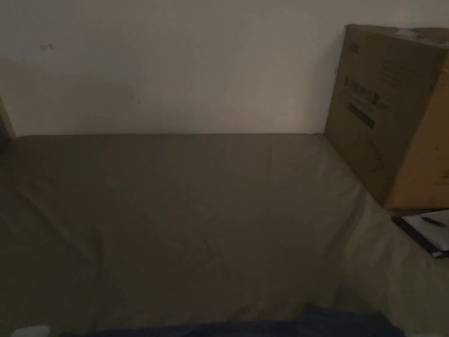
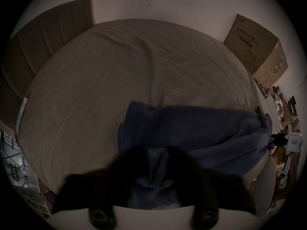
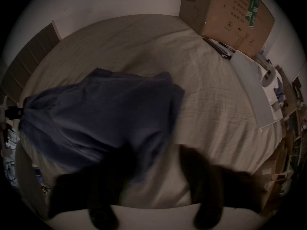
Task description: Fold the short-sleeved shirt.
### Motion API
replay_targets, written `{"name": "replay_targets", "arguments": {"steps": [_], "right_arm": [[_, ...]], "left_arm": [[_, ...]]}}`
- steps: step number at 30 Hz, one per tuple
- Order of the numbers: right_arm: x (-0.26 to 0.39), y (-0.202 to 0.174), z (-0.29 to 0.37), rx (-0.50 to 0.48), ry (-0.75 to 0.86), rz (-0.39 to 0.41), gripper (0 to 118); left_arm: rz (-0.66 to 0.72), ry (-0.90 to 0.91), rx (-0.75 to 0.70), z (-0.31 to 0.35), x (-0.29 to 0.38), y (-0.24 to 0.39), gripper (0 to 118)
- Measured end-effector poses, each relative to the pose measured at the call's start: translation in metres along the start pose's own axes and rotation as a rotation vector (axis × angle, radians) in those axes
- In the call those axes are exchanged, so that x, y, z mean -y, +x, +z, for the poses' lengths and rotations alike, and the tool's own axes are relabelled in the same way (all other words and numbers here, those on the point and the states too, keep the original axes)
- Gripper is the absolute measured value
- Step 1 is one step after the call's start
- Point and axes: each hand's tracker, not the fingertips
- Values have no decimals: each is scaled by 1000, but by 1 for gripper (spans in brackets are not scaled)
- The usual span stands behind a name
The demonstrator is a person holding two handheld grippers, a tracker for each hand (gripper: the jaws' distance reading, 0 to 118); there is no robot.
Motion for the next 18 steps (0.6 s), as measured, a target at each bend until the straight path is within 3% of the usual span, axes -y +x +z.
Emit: {"name": "replay_targets", "arguments": {"steps": [1,2,5,8,9,10,11,12,13,14,16,18], "right_arm": [[0,1,3,17,-6,1,90],[0,3,10,-11,14,-6,91],[-5,9,34,-53,99,-72,91],[-11,0,69,-71,231,-85,91],[-13,-5,78,-90,280,-88,89],[-15,-10,88,-124,347,-103,80],[-17,-20,99,-156,394,-121,62],[-18,-27,105,-178,432,-139,40],[-20,-37,109,-200,470,-150,14],[-20,-47,113,-216,499,-152,7],[-21,-66,115,-269,527,-130,0],[-19,-88,113,-255,549,-112,0]], "left_arm": [[14,-10,6,1,0,-2,114],[29,-9,5,4,-1,-3,118],[91,82,73,29,-1,-8,117],[135,119,113,52,-6,-7,117],[130,123,123,59,-8,-6,117],[125,159,155,69,-7,-2,113],[112,199,185,76,-7,-1,101],[107,218,197,82,-6,1,77],[119,220,204,84,-7,1,32],[131,219,214,86,-4,3,10],[163,213,235,83,0,-4,3],[188,201,244,79,7,-11,0]]}}
